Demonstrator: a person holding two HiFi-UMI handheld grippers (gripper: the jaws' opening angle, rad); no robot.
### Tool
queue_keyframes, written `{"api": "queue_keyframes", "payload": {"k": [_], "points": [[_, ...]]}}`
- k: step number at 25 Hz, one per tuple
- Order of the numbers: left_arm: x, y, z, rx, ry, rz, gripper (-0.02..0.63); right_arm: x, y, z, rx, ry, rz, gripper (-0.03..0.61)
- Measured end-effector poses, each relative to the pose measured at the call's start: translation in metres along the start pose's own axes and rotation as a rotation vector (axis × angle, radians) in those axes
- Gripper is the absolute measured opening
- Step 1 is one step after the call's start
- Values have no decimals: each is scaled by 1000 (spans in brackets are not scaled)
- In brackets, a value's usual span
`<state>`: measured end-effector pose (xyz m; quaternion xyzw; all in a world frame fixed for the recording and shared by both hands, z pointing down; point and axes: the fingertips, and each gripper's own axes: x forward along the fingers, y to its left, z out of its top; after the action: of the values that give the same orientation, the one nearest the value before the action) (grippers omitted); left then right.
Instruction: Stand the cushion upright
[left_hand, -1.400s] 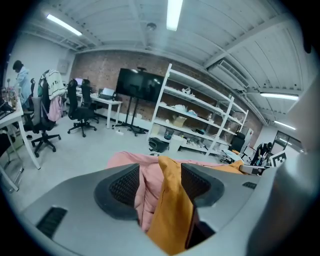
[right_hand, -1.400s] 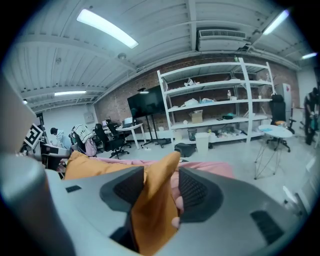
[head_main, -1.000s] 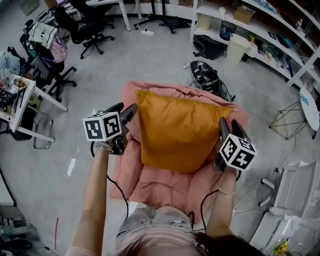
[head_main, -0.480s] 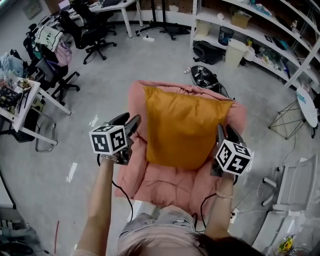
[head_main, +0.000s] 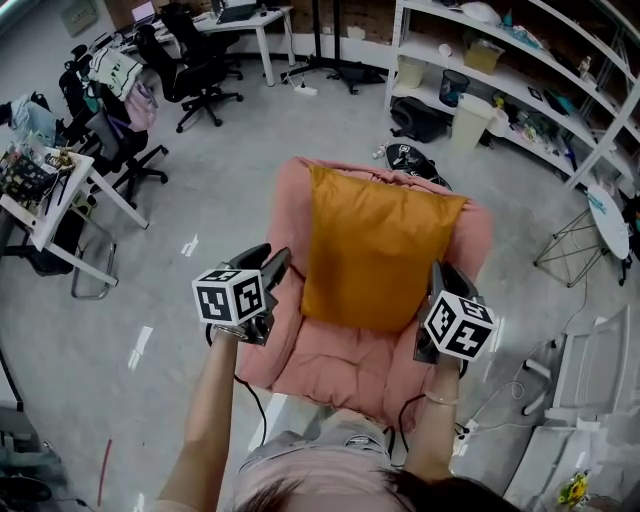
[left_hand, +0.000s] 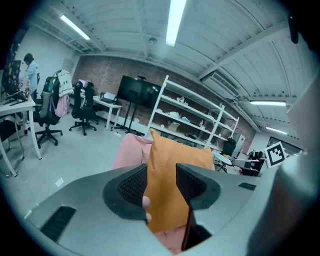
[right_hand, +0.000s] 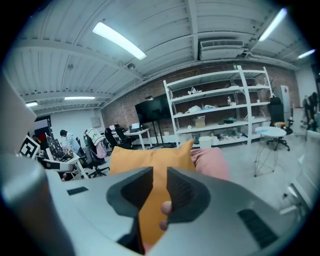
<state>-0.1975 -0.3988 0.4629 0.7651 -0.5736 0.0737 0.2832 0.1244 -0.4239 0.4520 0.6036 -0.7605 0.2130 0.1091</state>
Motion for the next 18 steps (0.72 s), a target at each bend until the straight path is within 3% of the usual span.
{"api": "queue_keyframes", "payload": {"k": [18], "points": [[-123,-36,-70,-23,-41,-53,150,-135,53,-63,4,-19,-3,46]]}}
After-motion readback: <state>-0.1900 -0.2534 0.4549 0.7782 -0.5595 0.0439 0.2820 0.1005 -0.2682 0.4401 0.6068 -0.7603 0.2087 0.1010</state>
